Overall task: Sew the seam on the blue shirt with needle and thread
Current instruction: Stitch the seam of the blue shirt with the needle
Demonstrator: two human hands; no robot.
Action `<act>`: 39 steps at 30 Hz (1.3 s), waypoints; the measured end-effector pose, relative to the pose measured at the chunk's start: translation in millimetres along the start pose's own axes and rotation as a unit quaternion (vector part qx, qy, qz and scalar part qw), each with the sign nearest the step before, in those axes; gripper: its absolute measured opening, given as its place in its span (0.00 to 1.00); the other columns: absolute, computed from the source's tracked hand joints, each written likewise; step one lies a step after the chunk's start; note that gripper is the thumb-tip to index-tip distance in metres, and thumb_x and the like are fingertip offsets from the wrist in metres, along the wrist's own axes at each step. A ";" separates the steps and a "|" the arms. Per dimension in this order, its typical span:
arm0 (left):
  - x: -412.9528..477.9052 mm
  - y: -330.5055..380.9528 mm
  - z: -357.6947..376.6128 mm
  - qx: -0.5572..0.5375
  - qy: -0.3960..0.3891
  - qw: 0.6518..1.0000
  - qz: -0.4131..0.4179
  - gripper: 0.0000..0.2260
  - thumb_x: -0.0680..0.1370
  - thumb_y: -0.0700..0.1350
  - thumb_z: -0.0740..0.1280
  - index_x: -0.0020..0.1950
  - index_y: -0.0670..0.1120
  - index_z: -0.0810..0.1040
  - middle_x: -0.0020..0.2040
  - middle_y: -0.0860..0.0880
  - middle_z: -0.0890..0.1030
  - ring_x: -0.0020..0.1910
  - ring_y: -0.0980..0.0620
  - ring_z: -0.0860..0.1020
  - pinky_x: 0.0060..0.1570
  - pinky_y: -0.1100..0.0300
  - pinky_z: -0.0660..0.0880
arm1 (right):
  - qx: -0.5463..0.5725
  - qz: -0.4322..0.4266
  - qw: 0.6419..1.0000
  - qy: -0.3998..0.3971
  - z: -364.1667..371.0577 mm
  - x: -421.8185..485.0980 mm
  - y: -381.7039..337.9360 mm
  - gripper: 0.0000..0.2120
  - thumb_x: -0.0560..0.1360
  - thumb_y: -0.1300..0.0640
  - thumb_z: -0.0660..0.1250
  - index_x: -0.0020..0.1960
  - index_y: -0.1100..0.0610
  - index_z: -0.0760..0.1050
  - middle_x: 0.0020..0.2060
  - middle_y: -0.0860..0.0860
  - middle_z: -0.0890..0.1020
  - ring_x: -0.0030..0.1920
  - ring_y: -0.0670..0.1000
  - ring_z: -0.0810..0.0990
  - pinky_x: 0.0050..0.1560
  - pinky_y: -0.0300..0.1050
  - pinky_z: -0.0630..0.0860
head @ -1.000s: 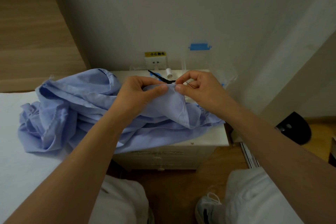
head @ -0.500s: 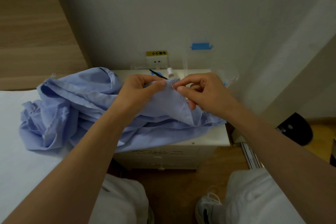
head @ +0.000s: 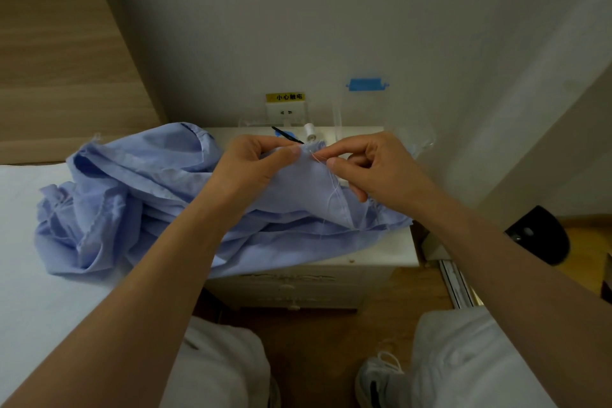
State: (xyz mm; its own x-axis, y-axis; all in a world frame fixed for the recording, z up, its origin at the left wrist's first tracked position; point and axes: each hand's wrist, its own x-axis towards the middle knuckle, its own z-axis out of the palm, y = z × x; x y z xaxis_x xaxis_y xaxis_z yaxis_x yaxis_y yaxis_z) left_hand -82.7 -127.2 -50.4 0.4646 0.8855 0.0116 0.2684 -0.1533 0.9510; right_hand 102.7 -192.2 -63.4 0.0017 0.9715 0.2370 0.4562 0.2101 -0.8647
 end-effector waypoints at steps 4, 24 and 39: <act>-0.5 0.3 0.0 0.000 -0.001 1.000 0.001 0.09 0.79 0.42 0.65 0.43 0.50 0.83 0.39 0.50 0.85 0.39 0.59 0.81 0.41 0.68 0.77 | 0.000 0.007 1.000 -0.004 0.2 0.1 -0.4 0.10 0.78 0.64 0.65 0.54 0.56 0.82 0.19 0.50 0.68 0.20 0.46 0.68 0.28 0.36 0.71; 2.0 -6.7 -0.2 0.146 0.003 0.988 0.052 0.06 0.79 0.43 0.66 0.47 0.46 0.83 0.39 0.53 0.82 0.37 0.68 0.77 0.35 0.75 0.72 | -0.061 0.041 0.996 -0.054 3.3 0.2 -0.8 0.06 0.79 0.63 0.63 0.52 0.56 0.76 0.21 0.54 0.75 0.22 0.45 0.71 0.31 0.30 0.69; -0.9 -2.5 -8.5 0.021 -0.088 0.996 -0.007 0.07 0.79 0.45 0.65 0.47 0.49 0.83 0.42 0.51 0.85 0.43 0.57 0.82 0.42 0.68 0.76 | 0.074 0.056 0.990 -0.107 -6.7 1.4 -4.7 0.06 0.80 0.62 0.62 0.50 0.54 0.76 0.22 0.51 0.69 0.22 0.43 0.66 0.26 0.34 0.64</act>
State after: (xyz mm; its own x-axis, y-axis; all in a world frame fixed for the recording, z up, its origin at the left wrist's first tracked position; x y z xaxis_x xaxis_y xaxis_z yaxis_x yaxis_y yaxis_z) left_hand -91.0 -123.9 -50.2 0.5997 0.7980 -0.0600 0.3102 -0.1627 0.9367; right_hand 106.5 -192.6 -56.1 -0.1504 0.9874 0.0500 0.3294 0.0978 -0.9391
